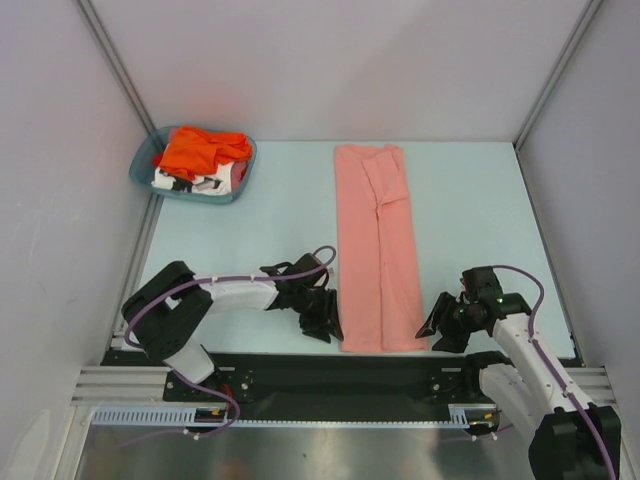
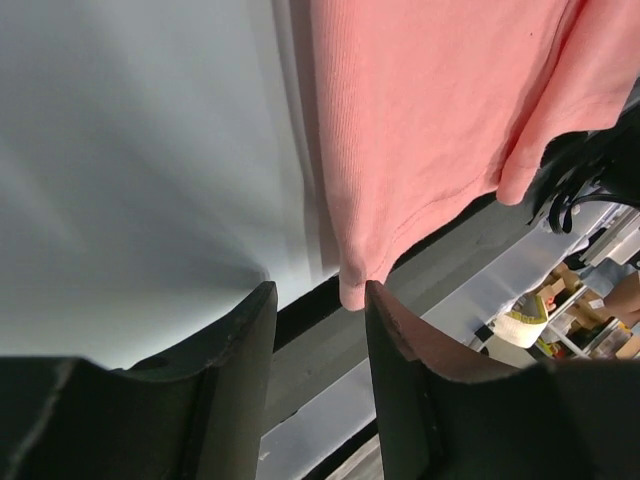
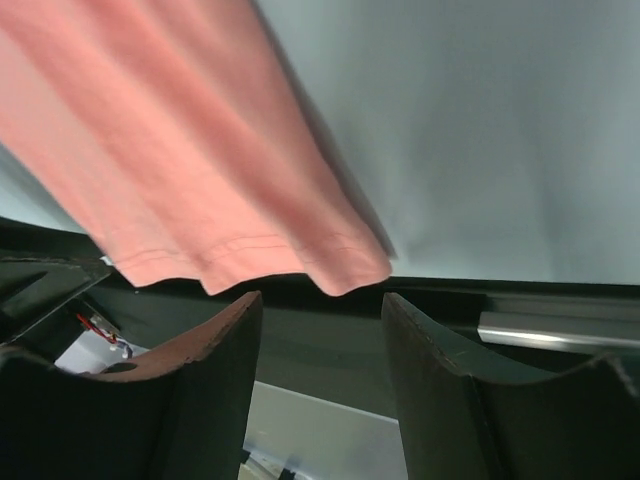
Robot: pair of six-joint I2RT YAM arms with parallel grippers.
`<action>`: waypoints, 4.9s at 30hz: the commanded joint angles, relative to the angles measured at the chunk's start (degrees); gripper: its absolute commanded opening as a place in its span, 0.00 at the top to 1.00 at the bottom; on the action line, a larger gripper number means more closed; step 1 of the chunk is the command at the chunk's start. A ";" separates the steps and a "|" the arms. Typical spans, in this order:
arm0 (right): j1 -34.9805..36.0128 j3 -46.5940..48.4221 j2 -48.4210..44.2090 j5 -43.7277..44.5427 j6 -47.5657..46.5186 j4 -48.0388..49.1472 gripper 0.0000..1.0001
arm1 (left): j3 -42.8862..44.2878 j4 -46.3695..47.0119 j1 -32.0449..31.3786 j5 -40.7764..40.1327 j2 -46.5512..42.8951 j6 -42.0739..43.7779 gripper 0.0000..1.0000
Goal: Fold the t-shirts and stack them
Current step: Fold the tshirt
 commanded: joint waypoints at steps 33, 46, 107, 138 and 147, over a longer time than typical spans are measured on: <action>6.20 -4.03 3.99 6.90 5.27 8.39 0.41 | 4.49 -1.53 -0.87 -1.91 7.20 -0.05 0.90; 9.98 -5.08 5.13 4.62 5.54 9.53 0.41 | 2.83 -3.48 0.45 -4.38 3.07 1.89 0.93; -0.20 13.54 15.22 0.23 -1.57 14.36 1.00 | 18.89 -9.36 10.20 1.69 4.27 2.41 1.00; -6.54 68.92 73.07 -9.00 -8.09 13.23 1.00 | 61.00 -9.37 26.99 11.80 38.39 -1.10 1.00; -6.72 72.52 77.37 -9.88 -8.35 12.61 1.00 | 63.29 -8.66 28.58 12.24 41.38 -2.42 0.99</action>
